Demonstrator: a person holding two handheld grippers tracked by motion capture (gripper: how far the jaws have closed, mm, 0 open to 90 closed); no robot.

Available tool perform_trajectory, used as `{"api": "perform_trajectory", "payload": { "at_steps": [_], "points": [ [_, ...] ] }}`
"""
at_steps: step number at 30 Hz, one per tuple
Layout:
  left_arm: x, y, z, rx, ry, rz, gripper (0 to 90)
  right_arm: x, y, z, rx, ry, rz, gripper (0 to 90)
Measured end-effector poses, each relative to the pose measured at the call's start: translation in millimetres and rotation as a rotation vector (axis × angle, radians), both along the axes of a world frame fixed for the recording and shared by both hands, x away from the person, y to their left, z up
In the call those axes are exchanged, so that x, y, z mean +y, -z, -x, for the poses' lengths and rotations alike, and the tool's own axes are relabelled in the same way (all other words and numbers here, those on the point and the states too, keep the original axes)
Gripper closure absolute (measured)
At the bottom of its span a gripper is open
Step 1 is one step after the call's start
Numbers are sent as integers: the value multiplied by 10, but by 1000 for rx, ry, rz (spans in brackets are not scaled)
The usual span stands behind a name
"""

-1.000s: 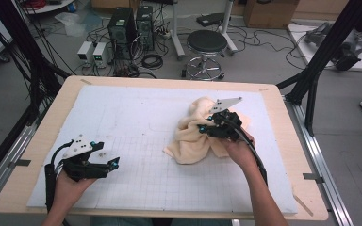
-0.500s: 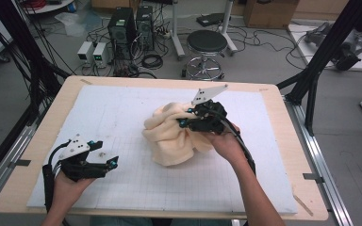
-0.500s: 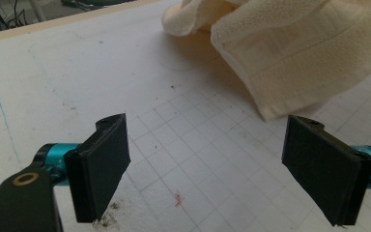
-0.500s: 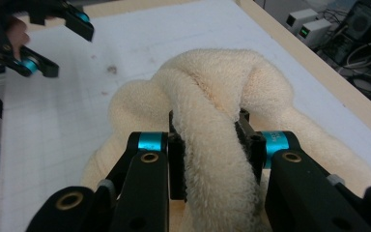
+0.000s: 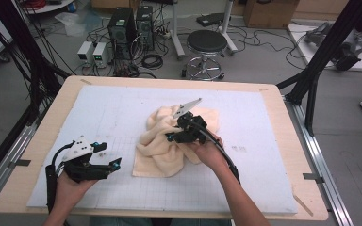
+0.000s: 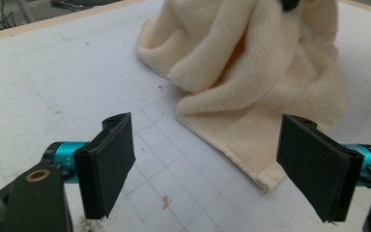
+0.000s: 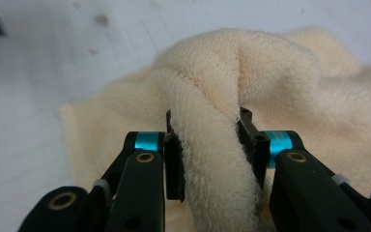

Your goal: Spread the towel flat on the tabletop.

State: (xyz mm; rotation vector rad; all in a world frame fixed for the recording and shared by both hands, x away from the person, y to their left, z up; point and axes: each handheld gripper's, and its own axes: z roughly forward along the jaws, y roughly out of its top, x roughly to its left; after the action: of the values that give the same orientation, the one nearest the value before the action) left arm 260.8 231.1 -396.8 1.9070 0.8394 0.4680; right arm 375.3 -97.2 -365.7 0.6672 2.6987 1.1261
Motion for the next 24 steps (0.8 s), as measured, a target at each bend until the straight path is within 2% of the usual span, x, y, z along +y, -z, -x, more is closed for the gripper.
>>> {"api": "perform_trajectory", "payload": {
  "at_steps": [1, 4, 6, 7, 10, 11, 14, 17, 18, 20, 24],
  "points": [
    [-32, 11, -14, 6, 7, 0, 230, -53, 108, -55, 13, 25, -13, 655],
    [-130, 36, -74, 21, 37, -23, 237, -109, 137, -76, 23, 39, -56, 600],
    [-198, 45, -112, 36, 67, -41, 252, -134, 109, -58, 3, 36, -71, 515],
    [-232, 47, -127, 39, 83, -42, 264, -157, 58, -7, -27, 43, -81, 414],
    [-329, 57, -153, 42, 132, -59, 294, -222, 4, 50, -41, 47, -106, 379],
    [-360, 70, -164, 47, 146, -69, 313, -309, -44, 123, -56, 62, -127, 338],
    [-448, 131, -209, 69, 180, -98, 331, -410, -89, 209, -74, 71, -149, 320],
    [-530, 207, -259, 94, 204, -149, 367, -595, -137, 376, -131, 83, -164, 324],
    [-546, 223, -273, 98, 211, -160, 401, -732, -124, 485, -136, 83, -183, 355],
    [-590, 265, -302, 111, 220, -179, 416, -791, -102, 536, -142, 82, -190, 370],
    [-653, 344, -352, 158, 225, -221, 514, -956, 20, 737, -145, 56, -163, 503]
  ]
}}
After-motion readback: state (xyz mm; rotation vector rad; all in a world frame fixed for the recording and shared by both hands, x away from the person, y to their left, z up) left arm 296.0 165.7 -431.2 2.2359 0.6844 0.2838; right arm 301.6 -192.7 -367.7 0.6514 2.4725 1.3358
